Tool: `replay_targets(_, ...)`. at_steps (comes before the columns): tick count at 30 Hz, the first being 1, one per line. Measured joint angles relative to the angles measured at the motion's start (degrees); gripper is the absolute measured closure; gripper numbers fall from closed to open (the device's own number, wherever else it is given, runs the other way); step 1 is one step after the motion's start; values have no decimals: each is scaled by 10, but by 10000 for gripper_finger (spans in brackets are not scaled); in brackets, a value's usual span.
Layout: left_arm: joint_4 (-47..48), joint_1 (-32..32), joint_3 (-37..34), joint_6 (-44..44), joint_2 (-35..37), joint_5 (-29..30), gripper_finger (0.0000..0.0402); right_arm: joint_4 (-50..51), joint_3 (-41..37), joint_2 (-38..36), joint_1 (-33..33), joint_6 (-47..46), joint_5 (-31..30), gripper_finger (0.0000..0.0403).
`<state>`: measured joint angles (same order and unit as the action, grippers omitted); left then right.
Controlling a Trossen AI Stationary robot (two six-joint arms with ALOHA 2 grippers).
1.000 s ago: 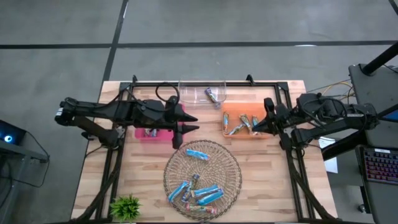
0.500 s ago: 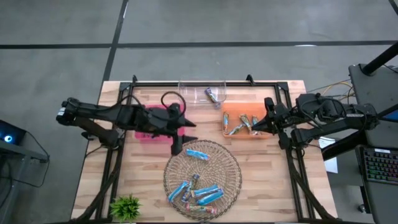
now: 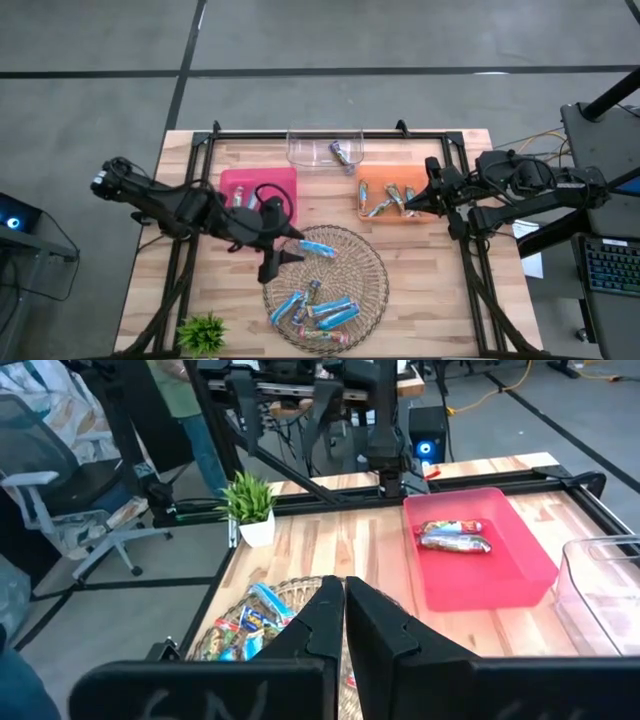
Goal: Pick and place Granola Bars by type
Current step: Put the red granola bar into the pink bin
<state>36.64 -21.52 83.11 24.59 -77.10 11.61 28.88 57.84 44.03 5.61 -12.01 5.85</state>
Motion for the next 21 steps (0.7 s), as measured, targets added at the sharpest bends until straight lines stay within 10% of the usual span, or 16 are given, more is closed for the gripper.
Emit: replay_targets(21,139,-67,83,163,-138,-117,172,14,0,0,0,-16,0,394)
